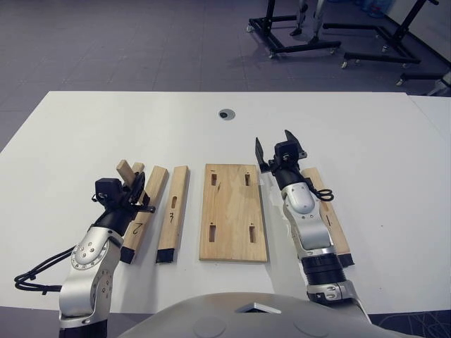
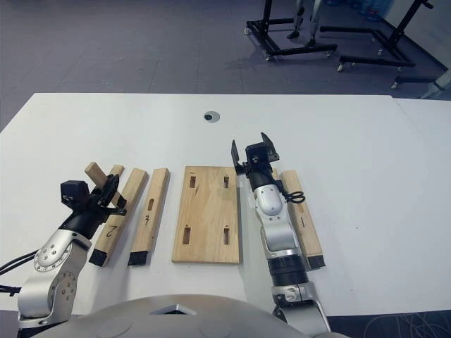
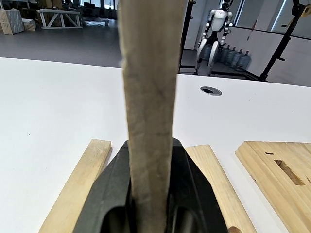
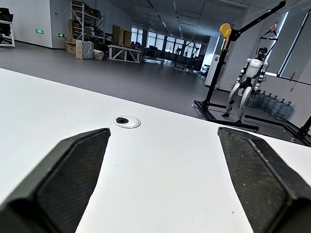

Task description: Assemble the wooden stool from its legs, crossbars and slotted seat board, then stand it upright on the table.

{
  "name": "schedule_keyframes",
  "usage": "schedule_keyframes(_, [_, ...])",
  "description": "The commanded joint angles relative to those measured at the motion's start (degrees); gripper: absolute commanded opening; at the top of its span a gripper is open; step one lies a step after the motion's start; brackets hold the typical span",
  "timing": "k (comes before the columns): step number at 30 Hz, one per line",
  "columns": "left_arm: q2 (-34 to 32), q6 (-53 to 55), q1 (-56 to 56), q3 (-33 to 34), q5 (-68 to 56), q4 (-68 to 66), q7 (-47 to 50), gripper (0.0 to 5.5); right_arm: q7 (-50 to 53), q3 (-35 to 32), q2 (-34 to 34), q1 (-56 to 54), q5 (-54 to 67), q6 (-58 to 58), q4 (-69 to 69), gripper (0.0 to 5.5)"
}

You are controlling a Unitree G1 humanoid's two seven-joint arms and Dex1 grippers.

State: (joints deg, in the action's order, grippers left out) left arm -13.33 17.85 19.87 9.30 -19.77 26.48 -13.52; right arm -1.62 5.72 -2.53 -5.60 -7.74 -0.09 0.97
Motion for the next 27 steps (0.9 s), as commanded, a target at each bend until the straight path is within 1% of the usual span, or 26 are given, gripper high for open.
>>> schedule_keyframes(1, [-0.71, 0.21, -2.57, 0.36, 0.38, -2.02, -0.45, 0.39, -0.24, -0.06, 0.19, -1.24, 0.36, 1.5, 0.69, 4.08])
schedule_keyframes(7, [-0.47, -0.26, -1.22, -0.2, 1.06, -3.29, -1.01, 0.39, -0.98, -0.35, -0.15, -1.57, 0.88, 2.37, 0.71, 4.08])
schedule_keyframes(16, [-0.61, 0.81, 0.52, -2.06, 2.29, 0.11, -0.49, 0.39, -0.82, -0.42, -0.04, -0.53, 0.82, 2.86, -0.25, 4.08])
schedule_keyframes(22, [-0.82, -0.53, 0.59, -0.34, 2.65, -0.43, -0.79, 0.39, -0.64, -0.51, 0.06, 0.08, 0.78, 2.99, -0.78, 4.08])
schedule_keyframes(27, [-0.5, -0.89, 0.84, 0.7, 2.81, 1.84, -0.27, 0.39, -0.51, -0.51, 0.19, 0.69, 0.66, 3.18, -1.28, 4.08])
